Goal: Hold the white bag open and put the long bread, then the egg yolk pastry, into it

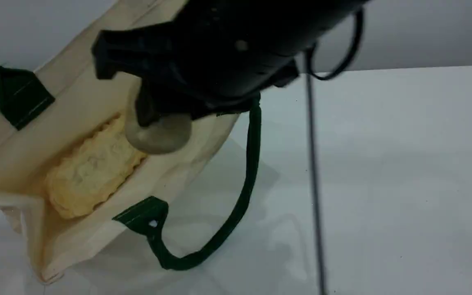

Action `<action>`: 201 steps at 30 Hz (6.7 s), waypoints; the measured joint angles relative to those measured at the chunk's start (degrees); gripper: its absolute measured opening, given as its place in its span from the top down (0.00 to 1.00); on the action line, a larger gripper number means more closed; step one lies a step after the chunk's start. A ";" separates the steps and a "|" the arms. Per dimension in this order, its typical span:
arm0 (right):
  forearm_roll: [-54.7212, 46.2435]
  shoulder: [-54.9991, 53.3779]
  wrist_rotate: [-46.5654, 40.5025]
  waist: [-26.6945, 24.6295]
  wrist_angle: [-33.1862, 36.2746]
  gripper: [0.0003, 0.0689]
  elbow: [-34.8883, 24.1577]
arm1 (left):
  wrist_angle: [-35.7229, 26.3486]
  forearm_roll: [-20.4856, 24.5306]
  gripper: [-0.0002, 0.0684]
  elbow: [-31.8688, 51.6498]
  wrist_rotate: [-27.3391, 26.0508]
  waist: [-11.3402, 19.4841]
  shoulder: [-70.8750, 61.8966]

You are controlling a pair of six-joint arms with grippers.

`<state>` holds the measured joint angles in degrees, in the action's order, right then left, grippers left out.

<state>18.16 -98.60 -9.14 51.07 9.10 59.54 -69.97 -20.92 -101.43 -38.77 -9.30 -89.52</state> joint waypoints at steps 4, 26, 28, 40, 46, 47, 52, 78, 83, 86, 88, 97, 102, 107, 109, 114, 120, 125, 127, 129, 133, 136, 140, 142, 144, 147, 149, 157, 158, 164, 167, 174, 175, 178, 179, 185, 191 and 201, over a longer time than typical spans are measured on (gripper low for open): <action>-0.04 -4.58 3.45 -0.05 -1.92 0.63 3.85 | 0.00 -0.07 0.88 0.00 0.00 0.00 0.00; -3.15 -15.98 5.33 -0.36 13.97 0.09 22.39 | 0.00 -0.25 0.88 0.00 0.06 0.00 0.00; -5.36 -15.68 5.14 -0.36 16.75 0.11 23.26 | 0.00 -0.25 0.88 0.00 0.06 0.00 0.00; -21.86 -15.66 2.40 -0.36 39.91 0.14 34.33 | 0.00 -0.20 0.88 0.00 0.06 0.00 0.00; -28.37 -15.19 6.56 -0.36 50.82 0.14 35.27 | 0.00 -0.20 0.88 0.00 0.06 0.00 0.00; -28.27 -14.83 7.73 -0.36 51.94 0.14 35.21 | 0.00 -0.07 0.88 0.00 0.06 0.00 0.00; -25.69 -11.43 11.53 -0.36 50.28 0.14 35.10 | 0.00 0.00 0.88 0.00 0.00 0.00 0.00; -20.41 11.72 0.06 -25.74 27.07 0.14 10.67 | 0.00 0.00 0.88 0.00 0.17 0.00 0.00; -22.05 13.18 -0.25 -27.87 27.19 0.14 9.10 | 0.00 -0.39 0.88 0.00 0.22 0.00 0.00; -22.39 13.35 -0.48 -27.82 27.39 0.14 9.10 | 0.00 -0.44 0.88 0.00 0.22 0.00 0.00; -22.62 13.54 -1.24 -27.82 27.62 0.14 9.10 | 0.00 -0.44 0.85 0.00 0.22 0.00 0.00; -23.04 13.55 -1.13 -27.78 28.08 0.14 9.10 | 0.19 -2.80 0.33 0.00 0.26 0.00 0.00; -24.03 15.15 -1.13 -27.78 29.04 0.14 9.10 | 0.19 -3.62 0.22 0.00 2.28 0.00 0.38; -24.42 21.13 -1.31 -27.78 32.88 0.14 9.10 | 0.02 -2.87 0.21 0.00 3.87 0.00 3.19; -24.37 24.25 -1.31 -27.78 34.95 0.14 9.10 | -0.04 -2.82 0.22 0.00 5.03 0.00 4.85; -24.51 33.71 -1.47 -27.78 40.49 0.14 9.15 | -0.04 0.74 0.22 0.00 11.07 0.00 10.33; -24.75 46.23 -1.47 -27.78 46.94 0.14 7.34 | -0.11 4.93 0.22 0.66 17.77 0.00 18.32; -24.75 57.02 -1.41 -27.75 51.67 0.14 5.88 | -0.12 4.88 0.22 5.70 18.09 0.00 27.36; -24.75 60.82 -1.35 -27.70 53.52 0.14 5.88 | -0.12 4.88 0.22 8.64 18.09 0.00 31.25; -24.75 64.58 -1.35 -27.71 55.68 0.14 5.88 | -0.19 4.88 0.22 11.91 18.15 0.00 35.78; -24.75 70.87 -0.57 -27.71 59.36 0.14 5.88 | -0.14 4.88 0.22 19.24 18.27 0.00 44.83; -24.75 74.94 -0.57 -27.71 61.03 0.14 5.33 | -0.12 4.88 0.22 24.74 18.27 0.00 51.73; -24.14 80.85 -0.51 -27.71 60.98 0.14 2.06 | -0.07 4.82 0.22 32.09 18.54 0.00 61.15; -23.82 83.93 0.26 -27.71 60.91 0.14 -0.44 | -0.07 4.63 0.22 35.94 19.70 0.00 65.46; -23.68 87.05 1.32 -27.71 60.86 0.14 -3.59 | -0.07 4.45 0.22 39.52 20.34 0.00 69.83; -23.68 92.29 2.83 -27.71 59.90 0.14 -8.81 | -0.06 4.45 0.22 45.30 21.93 0.00 75.28; -23.49 95.48 4.24 -27.71 58.84 0.14 -12.38 | -0.06 4.45 0.22 49.57 22.52 0.00 78.23; -20.16 98.65 8.36 -27.69 53.23 0.14 -25.44 | 2.35 4.55 0.22 65.72 24.46 0.00 83.50; -19.41 98.60 8.36 -27.69 52.70 0.14 -26.60 | 3.73 4.55 0.22 67.11 24.46 0.00 83.50; -18.16 98.60 8.36 -27.69 52.34 0.14 -29.57 | 6.68 4.67 0.22 71.99 24.40 0.00 83.50; -18.16 98.60 8.36 -27.69 52.87 0.14 -29.57 | 7.47 4.77 0.22 72.31 24.40 0.00 83.50; -18.16 98.60 8.31 -27.69 53.66 0.14 -29.57 | 7.40 7.52 0.22 72.31 26.61 0.00 83.98; -18.16 98.60 8.31 -27.69 53.66 0.14 -29.57 | 7.45 8.37 0.22 72.31 27.13 0.00 83.98; -18.16 98.60 8.19 -27.69 53.66 0.14 -29.57 | 7.51 10.75 0.22 72.31 29.51 0.00 83.98; -18.16 98.60 8.19 -27.69 53.66 0.14 -29.57 | 7.56 12.22 0.22 72.31 30.49 0.00 83.98; -18.16 98.60 8.14 -27.69 53.66 0.14 -29.57 | 7.97 19.03 0.22 72.57 38.20 0.00 83.98; -18.16 98.60 8.14 -27.69 53.66 0.14 -29.57 | 8.11 19.07 0.22 72.57 38.46 0.00 83.98; -18.16 98.60 8.14 -27.69 53.66 0.14 -29.57 | 8.11 19.07 0.21 72.57 38.41 0.00 83.98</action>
<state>0.00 0.00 -1.00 23.38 62.76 29.96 -61.86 -1.85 -28.86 -0.37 -9.30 -5.54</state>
